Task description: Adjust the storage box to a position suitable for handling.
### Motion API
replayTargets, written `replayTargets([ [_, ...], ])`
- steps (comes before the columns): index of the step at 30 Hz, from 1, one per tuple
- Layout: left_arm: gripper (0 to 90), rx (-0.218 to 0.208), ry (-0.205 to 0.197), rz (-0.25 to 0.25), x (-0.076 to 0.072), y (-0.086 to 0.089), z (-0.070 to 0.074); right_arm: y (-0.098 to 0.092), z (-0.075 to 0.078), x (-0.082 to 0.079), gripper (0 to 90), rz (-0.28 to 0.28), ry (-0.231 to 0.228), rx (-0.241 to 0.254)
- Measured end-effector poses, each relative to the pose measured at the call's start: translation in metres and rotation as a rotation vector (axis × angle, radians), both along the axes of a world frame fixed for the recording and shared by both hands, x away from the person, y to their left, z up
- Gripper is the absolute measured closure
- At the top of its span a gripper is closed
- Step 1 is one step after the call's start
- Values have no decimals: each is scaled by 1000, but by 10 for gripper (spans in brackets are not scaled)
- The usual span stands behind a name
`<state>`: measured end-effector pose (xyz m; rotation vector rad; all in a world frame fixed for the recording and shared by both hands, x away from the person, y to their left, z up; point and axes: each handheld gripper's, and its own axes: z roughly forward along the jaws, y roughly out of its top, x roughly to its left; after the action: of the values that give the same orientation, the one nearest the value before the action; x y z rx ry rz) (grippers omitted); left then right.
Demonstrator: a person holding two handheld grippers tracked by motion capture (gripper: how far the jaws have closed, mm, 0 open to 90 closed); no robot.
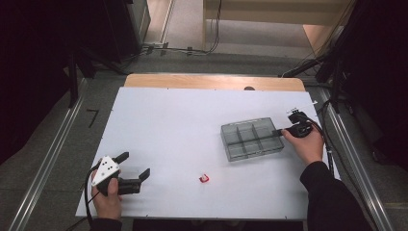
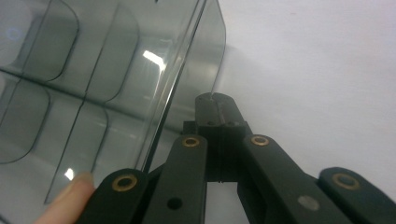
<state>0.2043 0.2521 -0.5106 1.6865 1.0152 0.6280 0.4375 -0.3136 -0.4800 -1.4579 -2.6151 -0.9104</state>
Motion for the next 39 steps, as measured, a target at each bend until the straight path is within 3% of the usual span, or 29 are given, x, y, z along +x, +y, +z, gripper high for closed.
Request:
replayTargets([
  [10,16,2,0,-1,0,-1,0,4,-7,-24,881,46,-33,24],
  [18,16,8,2,0,0,-1,0,7,-8,-47,881,43,-42,59],
  [27,16,10,1,-3,0,-2,0,28,-10,-73,881,103,-81,88],
  [39,16,12,2,-9,0,-2,0,44,-13,-94,881,115,-109,138],
])
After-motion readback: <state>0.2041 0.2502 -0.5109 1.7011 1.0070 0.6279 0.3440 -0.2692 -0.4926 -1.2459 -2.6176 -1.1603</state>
